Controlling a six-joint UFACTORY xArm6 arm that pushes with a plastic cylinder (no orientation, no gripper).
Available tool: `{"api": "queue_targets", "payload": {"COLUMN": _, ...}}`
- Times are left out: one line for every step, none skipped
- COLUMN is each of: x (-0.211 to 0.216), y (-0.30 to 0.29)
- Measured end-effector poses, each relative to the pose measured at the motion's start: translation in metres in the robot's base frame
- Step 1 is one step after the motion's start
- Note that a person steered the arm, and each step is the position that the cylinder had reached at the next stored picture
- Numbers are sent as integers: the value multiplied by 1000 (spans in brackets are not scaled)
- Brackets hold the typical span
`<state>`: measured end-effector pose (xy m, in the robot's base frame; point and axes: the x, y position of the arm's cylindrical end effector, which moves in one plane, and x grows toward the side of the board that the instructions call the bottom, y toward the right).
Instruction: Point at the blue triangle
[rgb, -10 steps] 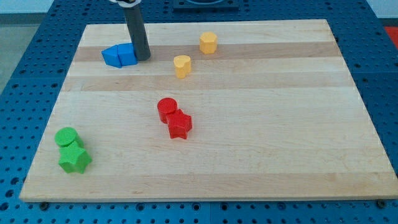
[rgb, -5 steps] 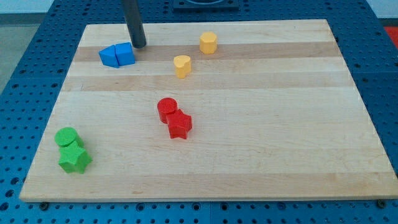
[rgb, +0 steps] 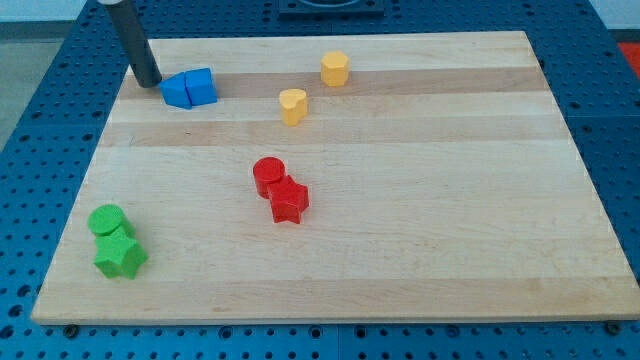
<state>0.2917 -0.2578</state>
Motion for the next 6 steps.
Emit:
{"api": "queue_targets", "payload": {"x": 18, "y": 0}}
{"api": "queue_targets", "payload": {"x": 38, "y": 0}}
{"api": "queue_targets", "payload": {"x": 45, "y": 0}}
{"api": "queue_targets", "payload": {"x": 23, "y": -11}}
{"api": "queue_targets", "payload": {"x": 0, "y": -13}}
{"api": "queue_targets", "payload": {"x": 0, "y": 2}}
